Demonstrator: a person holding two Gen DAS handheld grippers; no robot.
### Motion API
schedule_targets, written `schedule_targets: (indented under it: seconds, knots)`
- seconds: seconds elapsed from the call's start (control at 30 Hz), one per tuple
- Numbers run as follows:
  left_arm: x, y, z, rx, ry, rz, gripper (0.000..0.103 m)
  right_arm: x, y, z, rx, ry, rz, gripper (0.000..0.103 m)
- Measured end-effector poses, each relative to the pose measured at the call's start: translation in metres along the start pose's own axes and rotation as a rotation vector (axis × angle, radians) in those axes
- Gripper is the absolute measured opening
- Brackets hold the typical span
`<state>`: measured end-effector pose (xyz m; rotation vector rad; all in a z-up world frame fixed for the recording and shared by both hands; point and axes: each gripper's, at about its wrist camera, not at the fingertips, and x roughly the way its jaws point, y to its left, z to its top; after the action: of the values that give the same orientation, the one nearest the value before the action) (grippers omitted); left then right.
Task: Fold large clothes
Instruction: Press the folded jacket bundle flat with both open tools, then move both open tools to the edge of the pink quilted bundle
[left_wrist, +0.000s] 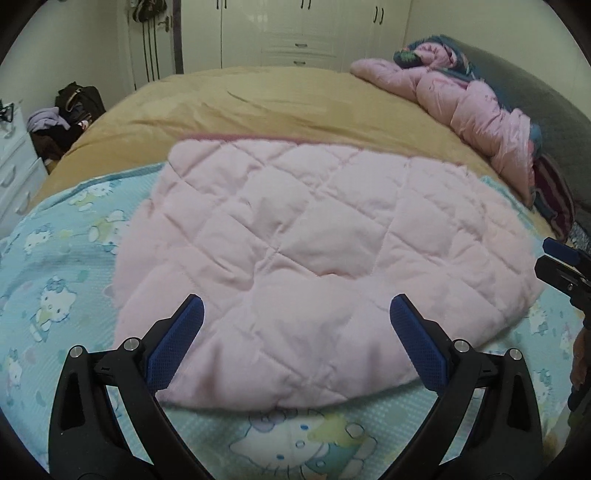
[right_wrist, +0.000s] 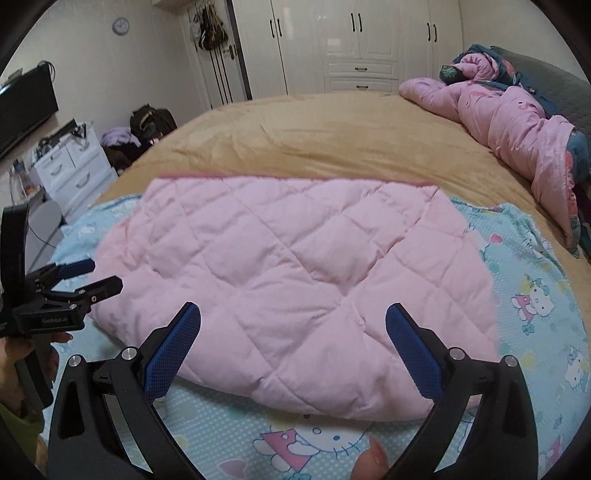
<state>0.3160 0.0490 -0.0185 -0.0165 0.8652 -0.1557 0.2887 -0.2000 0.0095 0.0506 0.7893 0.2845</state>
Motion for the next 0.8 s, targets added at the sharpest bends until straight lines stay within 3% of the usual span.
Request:
schedule_targets:
  seconds: [0.37,0.8]
  knots:
    - [-0.065,-0.005,-0.002,-0.005,-0.107,-0.040,0.095,-0.061,0.009,0.000,0.013,-0.079,0.062,0.099]
    - [-0.096,0.036,-0.003,-0.058,-0.174,0.063,0.095,-0.111,-0.017,0.006,0.040,-0.174,0.026,0.099]
